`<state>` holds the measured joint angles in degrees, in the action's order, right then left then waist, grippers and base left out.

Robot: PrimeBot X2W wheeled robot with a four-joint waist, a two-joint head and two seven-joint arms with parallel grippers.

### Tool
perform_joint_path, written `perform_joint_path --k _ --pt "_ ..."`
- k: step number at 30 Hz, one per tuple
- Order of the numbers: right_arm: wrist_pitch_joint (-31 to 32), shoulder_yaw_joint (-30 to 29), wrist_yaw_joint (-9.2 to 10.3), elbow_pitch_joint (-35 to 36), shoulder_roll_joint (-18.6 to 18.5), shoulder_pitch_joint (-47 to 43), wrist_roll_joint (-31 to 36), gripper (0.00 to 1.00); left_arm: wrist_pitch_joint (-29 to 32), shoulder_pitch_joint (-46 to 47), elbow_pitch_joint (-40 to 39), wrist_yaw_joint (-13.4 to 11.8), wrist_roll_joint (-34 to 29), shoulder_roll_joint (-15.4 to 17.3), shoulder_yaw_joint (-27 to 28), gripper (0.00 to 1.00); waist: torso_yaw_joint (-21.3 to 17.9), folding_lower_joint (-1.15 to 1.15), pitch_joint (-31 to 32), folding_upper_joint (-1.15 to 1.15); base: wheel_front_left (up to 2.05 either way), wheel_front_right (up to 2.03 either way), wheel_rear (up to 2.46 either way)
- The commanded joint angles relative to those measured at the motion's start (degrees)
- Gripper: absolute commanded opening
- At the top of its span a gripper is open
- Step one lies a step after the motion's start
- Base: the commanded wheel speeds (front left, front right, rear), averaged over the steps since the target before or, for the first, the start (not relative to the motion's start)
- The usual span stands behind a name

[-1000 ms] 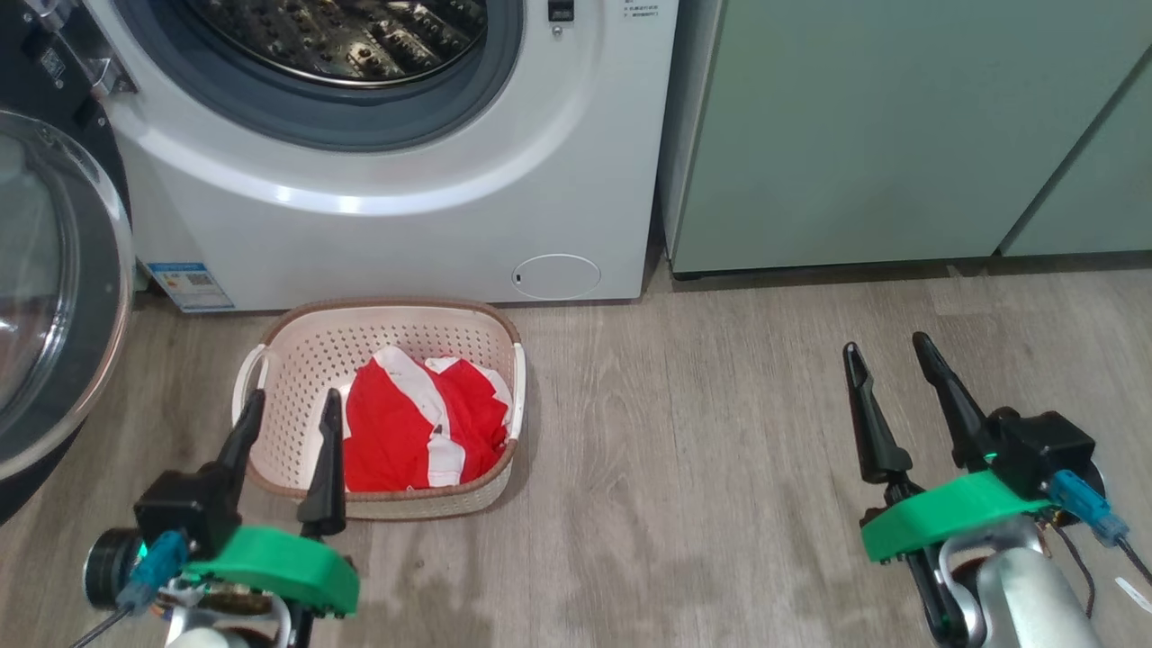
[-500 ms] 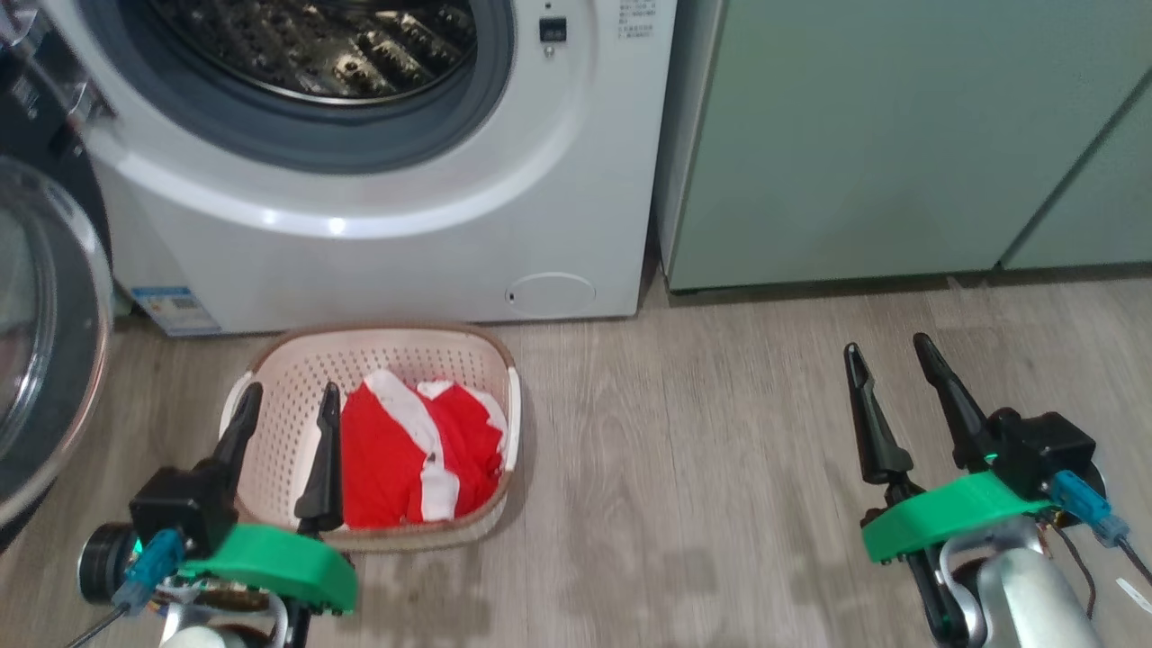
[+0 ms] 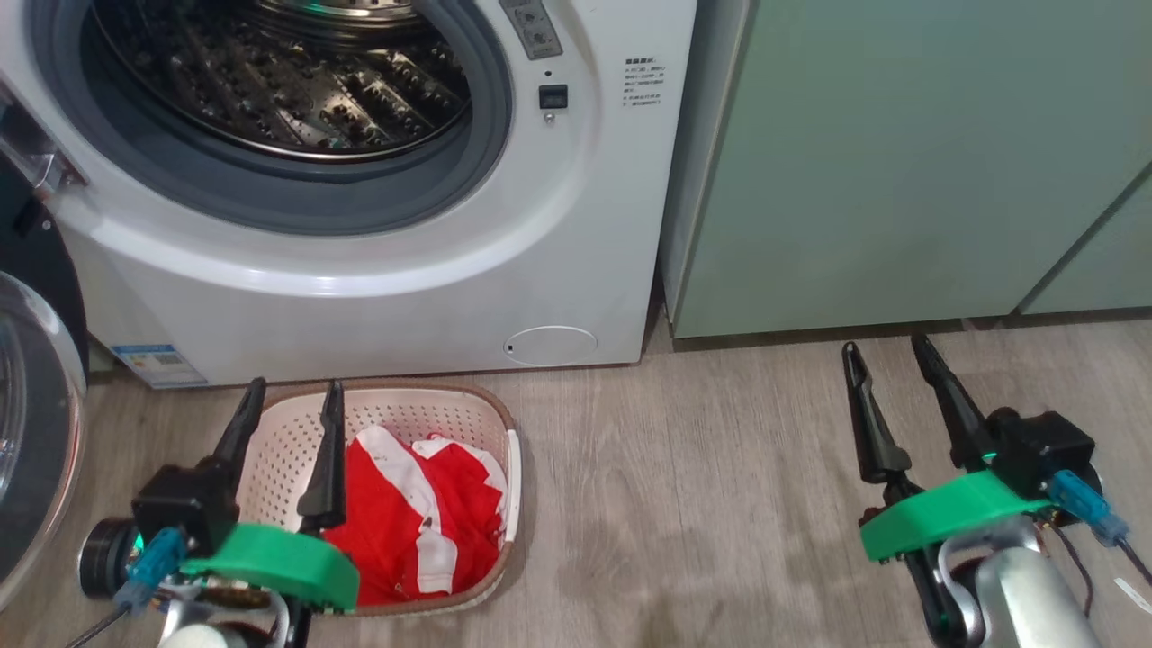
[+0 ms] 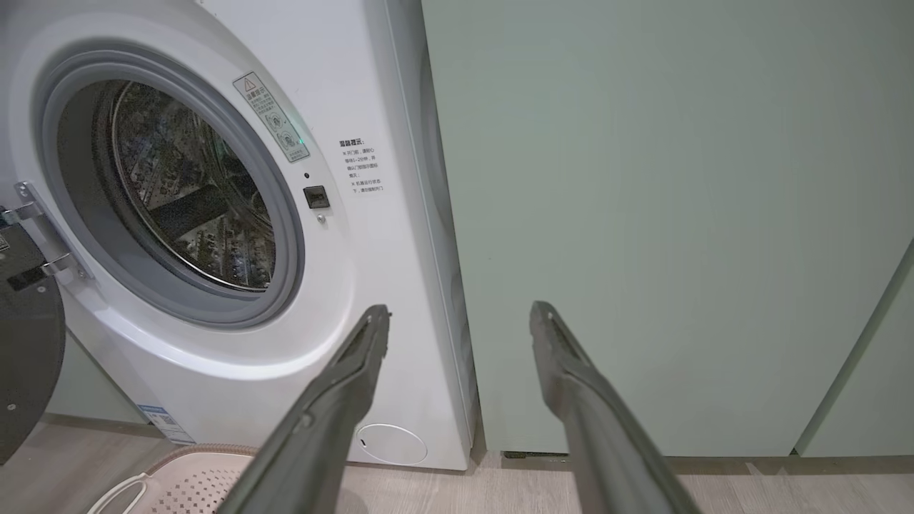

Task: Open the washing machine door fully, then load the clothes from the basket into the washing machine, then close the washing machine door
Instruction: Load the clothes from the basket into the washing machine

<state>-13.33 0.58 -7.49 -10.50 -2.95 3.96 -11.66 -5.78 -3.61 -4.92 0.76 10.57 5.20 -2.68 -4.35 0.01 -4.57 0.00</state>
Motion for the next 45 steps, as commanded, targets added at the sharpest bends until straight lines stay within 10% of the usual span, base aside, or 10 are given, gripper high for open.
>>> perform_joint_path --k 1,29,45 --pt "-0.76 1.41 0.00 1.53 0.07 1.36 -0.15 1.00 -0.18 1.99 -2.42 -0.40 -0.01 0.79 1.60 1.00 0.01 -0.01 0.03 0.00 0.00 0.00 0.00" --pt "-0.35 1.43 0.00 2.88 0.07 2.23 0.13 1.00 1.60 5.80 -0.75 -1.22 -0.03 1.53 -0.60 1.00 1.01 -0.01 -3.05 0.00 0.00 0.00 0.00" --pt "-0.54 3.69 0.00 7.03 0.07 10.72 -0.15 1.00 6.71 28.53 26.89 1.94 2.16 1.80 -2.75 1.00 -1.65 -0.01 -23.32 0.00 0.00 0.00 0.00"
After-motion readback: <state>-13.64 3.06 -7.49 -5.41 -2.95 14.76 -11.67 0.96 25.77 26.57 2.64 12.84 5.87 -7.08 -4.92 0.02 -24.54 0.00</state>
